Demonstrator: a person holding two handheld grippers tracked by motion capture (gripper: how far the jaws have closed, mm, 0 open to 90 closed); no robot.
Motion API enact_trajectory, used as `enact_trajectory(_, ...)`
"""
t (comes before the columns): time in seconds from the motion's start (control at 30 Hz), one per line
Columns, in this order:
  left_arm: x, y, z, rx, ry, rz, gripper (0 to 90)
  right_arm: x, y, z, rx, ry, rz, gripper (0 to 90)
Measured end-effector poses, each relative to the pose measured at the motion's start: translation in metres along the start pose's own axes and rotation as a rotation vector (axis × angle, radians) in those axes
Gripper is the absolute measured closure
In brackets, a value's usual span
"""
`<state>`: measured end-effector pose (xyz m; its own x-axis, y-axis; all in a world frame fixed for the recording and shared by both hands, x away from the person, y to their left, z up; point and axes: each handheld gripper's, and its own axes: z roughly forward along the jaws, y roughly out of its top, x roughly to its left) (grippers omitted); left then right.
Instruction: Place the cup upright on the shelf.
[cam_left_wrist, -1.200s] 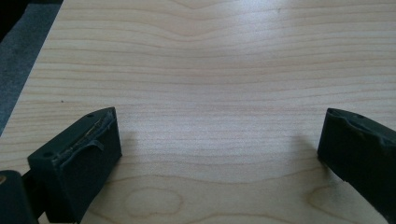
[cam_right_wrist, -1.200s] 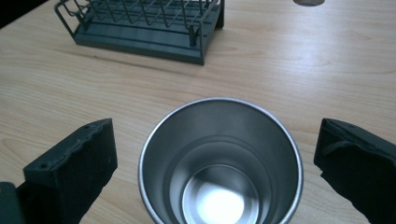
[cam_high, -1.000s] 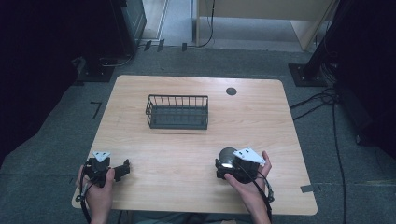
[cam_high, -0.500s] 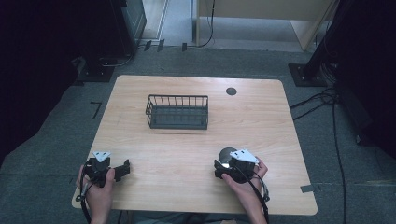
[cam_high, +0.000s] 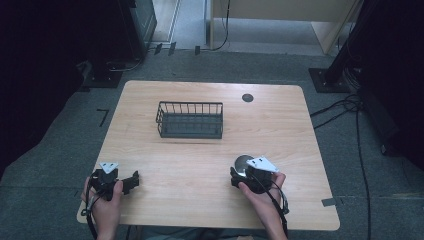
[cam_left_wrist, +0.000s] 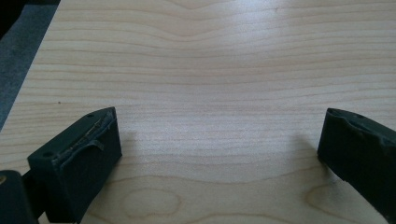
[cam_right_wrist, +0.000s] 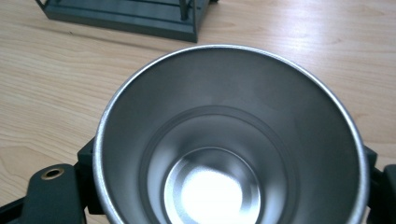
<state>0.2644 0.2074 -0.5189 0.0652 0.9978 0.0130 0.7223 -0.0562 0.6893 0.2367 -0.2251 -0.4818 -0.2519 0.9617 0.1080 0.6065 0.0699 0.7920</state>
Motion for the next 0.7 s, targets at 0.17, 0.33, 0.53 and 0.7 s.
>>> enact_trajectory(0.17,0.000,0.000,0.000,0.000,0.000,0.000,0.0,0.006,0.010,0.000,-0.010,0.018,-0.008,18.0)
enact_trajectory(0.33,0.000,0.000,0.000,0.000,0.000,0.000,0.0,0.011,0.020,0.003,-0.020,0.035,-0.021,18.1)
enact_trajectory(0.53,0.000,0.000,0.000,0.000,0.000,0.000,0.0,0.018,0.033,0.005,-0.036,0.050,-0.032,18.1)
enact_trajectory(0.7,0.000,0.000,0.000,0.000,0.000,0.000,0.0,0.025,0.044,0.008,-0.052,0.066,-0.041,18.2)
